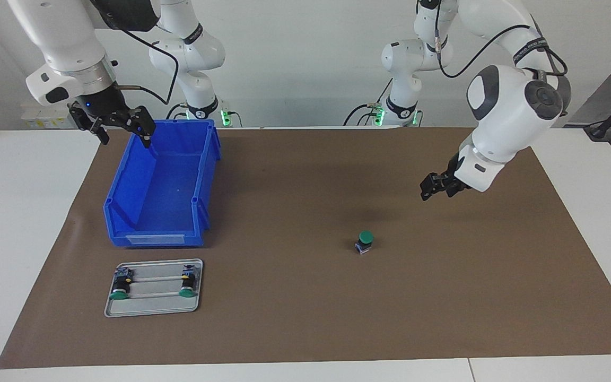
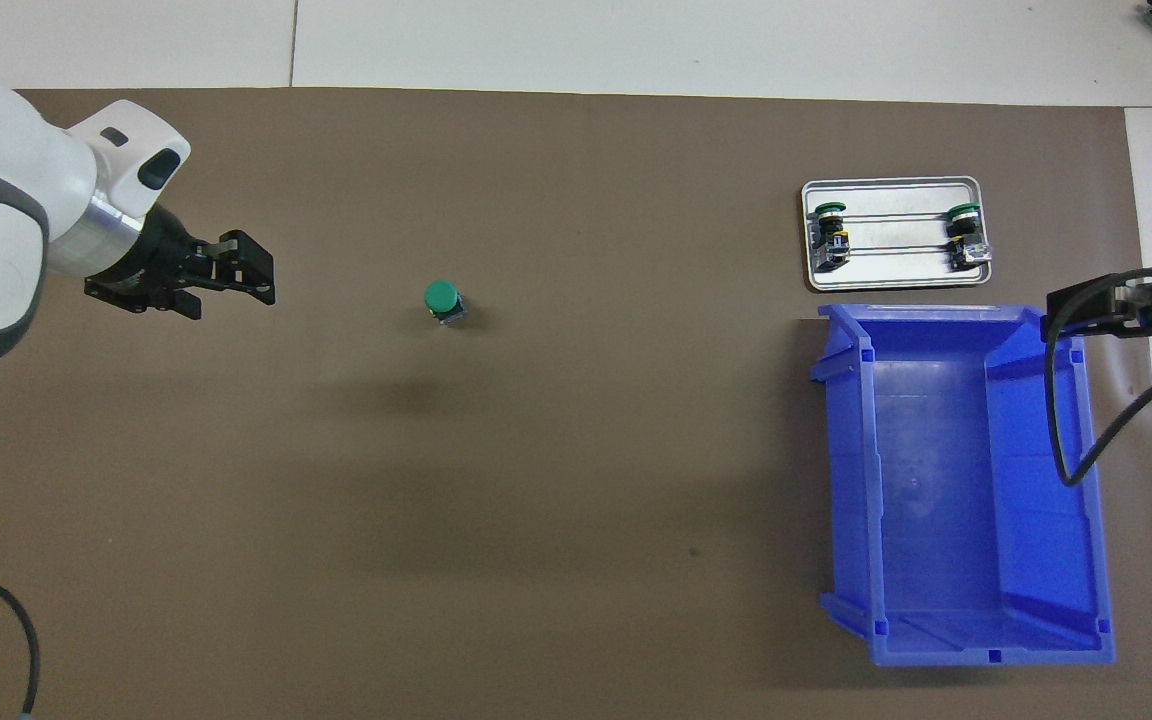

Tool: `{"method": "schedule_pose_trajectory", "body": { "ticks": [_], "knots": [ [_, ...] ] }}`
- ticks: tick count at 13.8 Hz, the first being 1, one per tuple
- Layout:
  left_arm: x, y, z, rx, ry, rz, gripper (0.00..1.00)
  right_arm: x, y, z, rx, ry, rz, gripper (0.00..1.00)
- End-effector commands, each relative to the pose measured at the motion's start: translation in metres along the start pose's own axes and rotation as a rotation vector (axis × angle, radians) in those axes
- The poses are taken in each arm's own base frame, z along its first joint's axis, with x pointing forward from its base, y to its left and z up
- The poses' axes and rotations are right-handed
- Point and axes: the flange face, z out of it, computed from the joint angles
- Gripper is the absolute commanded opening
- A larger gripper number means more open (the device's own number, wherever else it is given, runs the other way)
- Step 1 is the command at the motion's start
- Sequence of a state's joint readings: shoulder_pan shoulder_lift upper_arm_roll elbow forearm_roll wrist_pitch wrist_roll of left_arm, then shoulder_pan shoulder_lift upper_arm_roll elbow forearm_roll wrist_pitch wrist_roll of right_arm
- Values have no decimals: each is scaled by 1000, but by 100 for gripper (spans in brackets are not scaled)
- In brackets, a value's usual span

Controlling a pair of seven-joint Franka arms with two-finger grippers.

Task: Place and press button with both arms
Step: 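Reach the right gripper down to the green button and grasp it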

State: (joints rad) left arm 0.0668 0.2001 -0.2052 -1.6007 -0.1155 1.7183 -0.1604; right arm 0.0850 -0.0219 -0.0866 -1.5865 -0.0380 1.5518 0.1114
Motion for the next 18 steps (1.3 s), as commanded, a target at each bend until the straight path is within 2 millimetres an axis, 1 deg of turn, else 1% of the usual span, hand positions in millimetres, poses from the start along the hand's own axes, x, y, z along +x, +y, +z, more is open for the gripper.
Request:
{"method": "schedule_pose_trajectory", "body": {
  "ticks": [1,2,3,4,5,6,7,8,9,10,11,12,13,14,15,16,17,18],
  "knots": [
    [-21,-24,-35,46,26,103,82,1,-1,-2,6,17,-22,100],
    [-32,-30,-50,82,20,98,82,5,-4,-3,15,59,-20,100],
    [-45,-32,-63,108,12,96,82,10,-14,-4,22,99,-33,100],
    [-57,-34,-76,133,6,93,82,12,-26,1,33,95,-48,100],
    [-64,-39,-83,144,3,82,82,16,-40,7,51,87,-55,100],
    [-71,-42,-92,148,12,75,82,12,-74,10,61,83,-64,100],
    [-72,-40,-91,149,18,75,82,12,-97,13,66,75,-17,100],
    [-78,-38,-84,154,13,65,81,15,-122,20,64,67,8,100],
    [-86,-32,-77,161,4,40,81,20,-156,31,67,65,20,100],
    [-89,-29,-72,164,-5,7,82,24,-197,47,74,79,58,100],
    [-90,-28,-72,166,-11,8,83,23,-244,68,81,92,102,100],
    [-90,-29,-71,166,-10,9,93,19,-295,88,96,112,125,100],
    [-90,-30,-71,165,-9,14,99,13,-338,101,126,141,145,100],
    [-90,-30,-71,165,-7,13,99,7,-369,116,151,161,163,100],
    [-90,-30,-72,165,-5,7,99,0,-396,128,179,184,159,100],
    [-89,-31,-73,164,-2,5,99,-5,-418,145,202,201,145,100],
    [-89,-37,-73,163,-6,-7,99,-4,-434,153,266,235,142,100],
    [-89,-36,-74,162,-3,-4,99,-2,-450,170,324,265,134,100]
  ]
}}
